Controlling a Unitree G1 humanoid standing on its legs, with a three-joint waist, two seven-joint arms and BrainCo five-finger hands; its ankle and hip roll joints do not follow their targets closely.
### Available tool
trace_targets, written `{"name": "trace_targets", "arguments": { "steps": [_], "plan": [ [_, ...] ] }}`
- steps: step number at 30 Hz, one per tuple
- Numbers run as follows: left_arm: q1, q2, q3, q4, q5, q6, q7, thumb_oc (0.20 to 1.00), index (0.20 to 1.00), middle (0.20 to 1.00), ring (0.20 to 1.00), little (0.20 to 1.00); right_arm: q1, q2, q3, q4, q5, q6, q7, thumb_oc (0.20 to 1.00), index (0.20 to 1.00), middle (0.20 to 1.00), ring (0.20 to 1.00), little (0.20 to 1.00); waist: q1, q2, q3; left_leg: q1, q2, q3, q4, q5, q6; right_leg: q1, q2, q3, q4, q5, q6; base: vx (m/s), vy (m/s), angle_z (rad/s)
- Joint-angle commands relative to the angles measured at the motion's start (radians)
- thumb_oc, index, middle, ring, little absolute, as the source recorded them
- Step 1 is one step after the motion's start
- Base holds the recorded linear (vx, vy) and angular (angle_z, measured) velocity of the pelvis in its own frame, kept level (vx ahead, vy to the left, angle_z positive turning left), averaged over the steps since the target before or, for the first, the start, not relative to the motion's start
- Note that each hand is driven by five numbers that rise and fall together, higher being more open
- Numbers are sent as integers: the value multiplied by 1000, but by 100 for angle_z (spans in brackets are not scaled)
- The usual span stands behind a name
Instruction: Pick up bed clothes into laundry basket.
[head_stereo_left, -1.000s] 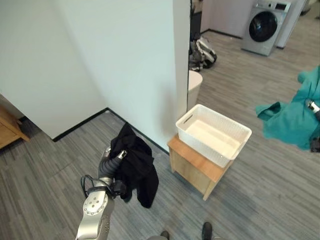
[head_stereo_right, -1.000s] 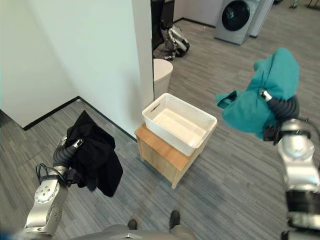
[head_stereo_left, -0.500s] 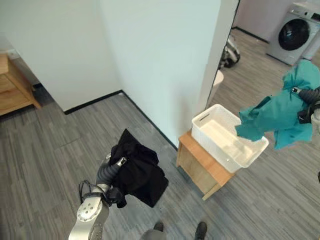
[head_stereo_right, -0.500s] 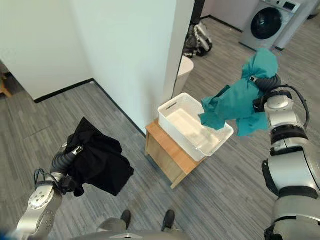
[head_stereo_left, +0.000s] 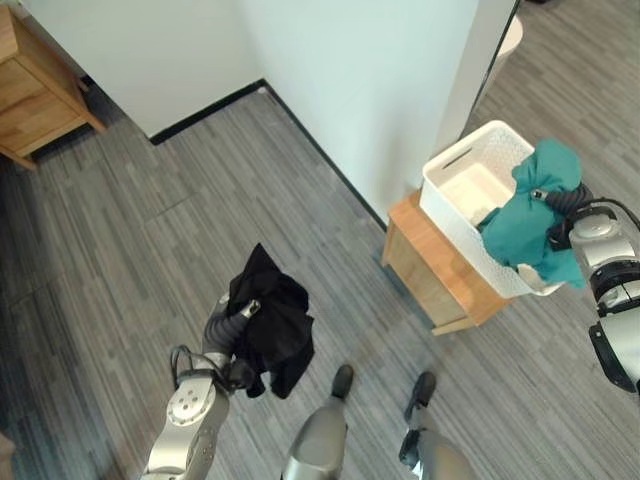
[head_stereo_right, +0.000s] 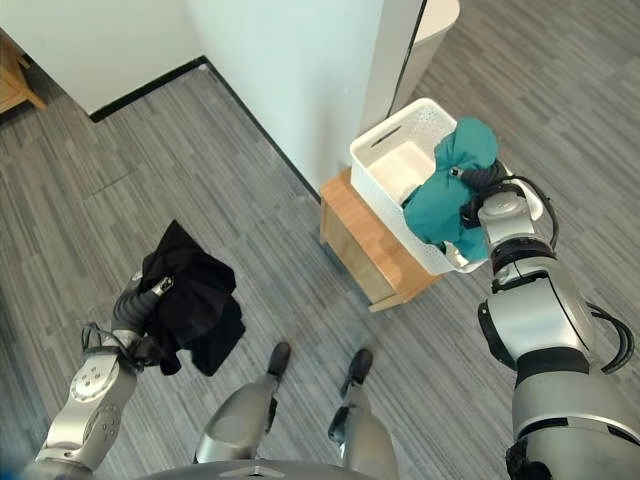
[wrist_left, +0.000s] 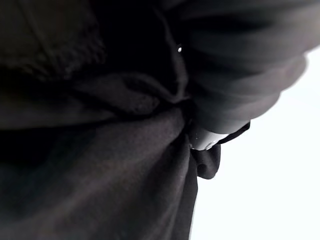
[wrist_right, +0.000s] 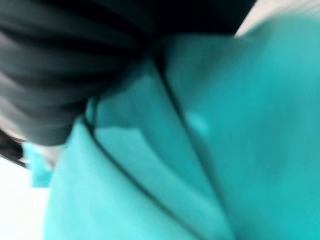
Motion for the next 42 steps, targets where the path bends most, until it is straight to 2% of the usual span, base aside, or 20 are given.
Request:
{"name": "trace_targets", "arguments": {
  "steps": [1,5,10,12,13,18,19,20,23,25,28,29,30,33,34,35,36,39,40,42],
  "plan": [
    [-13,56,6,-104,-28,-60,-3,200,200,200,200,200,-136,-93,64,8,-42,1,3,1000,1000,1000,1000,1000,1,15,-36,-43,11,-55,-63,83,1,73,-27,1,14,-99,79,22,43,-2],
    [-19,64,12,-101,-20,-61,-3,200,200,200,200,200,-119,-98,76,-1,-71,1,13,1000,1000,1000,1000,1000,-5,16,-38,-29,9,-49,-65,78,2,81,-28,7,14,-101,82,14,31,-6],
    [-49,94,31,-104,-6,-70,-3,200,200,200,200,200,-73,-104,118,-79,-115,-14,36,1000,1000,1000,1000,1000,-34,12,-52,0,7,-28,-68,66,3,96,-32,21,14,-103,84,11,30,-11],
    [-60,99,38,-106,-2,-73,-2,200,200,200,200,200,-52,-102,132,-132,-125,-19,43,1000,1000,1000,1000,1000,-47,10,-56,9,7,-17,-68,62,3,100,-33,30,14,-103,84,-2,35,-12],
    [-79,110,46,-107,7,-77,0,200,200,200,200,200,-14,-112,142,-208,-127,-29,57,1000,1000,1000,1000,1000,-70,8,-60,17,8,-2,-68,58,2,99,-35,41,14,-99,85,-16,36,-18],
    [-107,130,60,-96,9,-86,-7,200,200,200,200,200,69,-154,136,-406,-129,-35,80,1000,1000,1000,1000,1000,-103,3,-69,32,12,32,-68,49,0,97,-36,62,14,-93,89,-6,19,-24],
    [-125,143,70,-97,16,-88,-7,200,200,200,200,200,109,-169,119,-496,-119,-39,82,1000,1000,1000,1000,1000,-114,4,-73,38,14,41,-68,46,0,99,-36,68,14,-93,89,51,21,-24],
    [-176,187,81,-109,20,-96,-14,200,200,200,200,200,261,-182,23,-687,-27,-60,89,1000,1000,1000,1000,1000,-141,7,-87,59,17,56,-68,40,-2,112,-37,76,14,-97,90,77,-1,-12],
    [-314,304,73,-115,33,-105,-18,200,200,200,200,200,558,-125,-171,-996,117,-96,126,1000,1000,1000,1000,1000,-196,20,-118,97,18,67,-68,24,-2,147,-41,79,14,-112,94,92,-12,-16],
    [-357,340,61,-99,35,-109,-17,200,200,200,200,200,655,-120,-228,-1077,120,-98,149,1000,1000,1000,1000,1000,-205,18,-132,103,17,69,-68,23,-1,153,-45,79,14,-112,95,58,-4,8],
    [-506,496,-5,-71,35,-113,-56,200,200,200,200,200,930,-60,-377,-1278,174,-101,211,1000,1000,1000,1000,1000,-253,33,-168,137,17,81,-68,11,-3,184,-54,81,14,-121,103,83,-13,-26],
    [-551,539,-30,-51,32,-115,-61,200,200,200,200,200,981,-38,-393,-1305,177,-104,226,1000,1000,1000,1000,1000,-261,36,-178,146,18,84,-68,8,-4,190,-56,82,14,-122,105,88,-28,-4],
    [-702,649,-112,2,-10,-121,-79,200,200,200,200,200,1087,-5,-404,-1368,213,-117,258,1000,1000,1000,1000,1000,-292,51,-196,160,18,91,-68,6,-7,204,-60,83,14,-121,112,76,-34,-9],
    [-988,774,-320,168,-62,-128,-104,200,200,200,200,200,1219,27,-397,-1433,289,-114,336,1000,1000,1000,1000,1000,-330,71,-216,169,20,103,-68,7,-11,208,-65,87,14,-117,124,55,-12,-1],
    [-1022,772,-352,181,-66,-131,-106,200,200,200,200,200,1223,36,-404,-1434,290,-114,337,1000,1000,1000,1000,1000,-323,65,-215,169,20,103,-68,7,-11,209,-65,86,14,-117,124,46,-6,-11],
    [-1158,809,-436,283,-74,-126,-102,200,200,200,200,200,1278,56,-379,-1450,318,-113,356,1000,1000,1000,1000,1000,-350,83,-222,173,20,112,-68,8,-14,207,-66,91,14,-112,130,28,-4,-14],
    [-1180,808,-457,291,-77,-128,-103,200,200,200,200,200,1280,62,-382,-1451,318,-112,356,1000,1000,1000,1000,1000,-346,78,-221,174,20,111,-68,8,-14,208,-66,91,14,-112,130,42,-4,-21],
    [-1442,815,-649,479,-90,-120,-111,200,200,200,200,200,1340,108,-336,-1467,404,-92,405,1000,1000,1000,1000,1000,-370,91,-229,174,22,130,-68,10,-19,198,-68,103,14,-102,138,48,7,-27],
    [-1641,782,-756,690,-100,-103,-119,200,200,200,200,200,1379,135,-284,-1467,462,-65,441,1000,1000,1000,1000,1000,-399,109,-230,164,21,150,-68,10,-24,178,-71,117,14,-91,147,72,19,-34],
    [-1704,769,-788,773,-88,-95,-120,200,200,200,200,200,1378,156,-271,-1452,474,-60,436,1000,1000,1000,1000,1000,-414,116,-226,159,21,163,-68,10,-26,166,-69,129,14,-87,148,40,33,-36]
  ]
}}
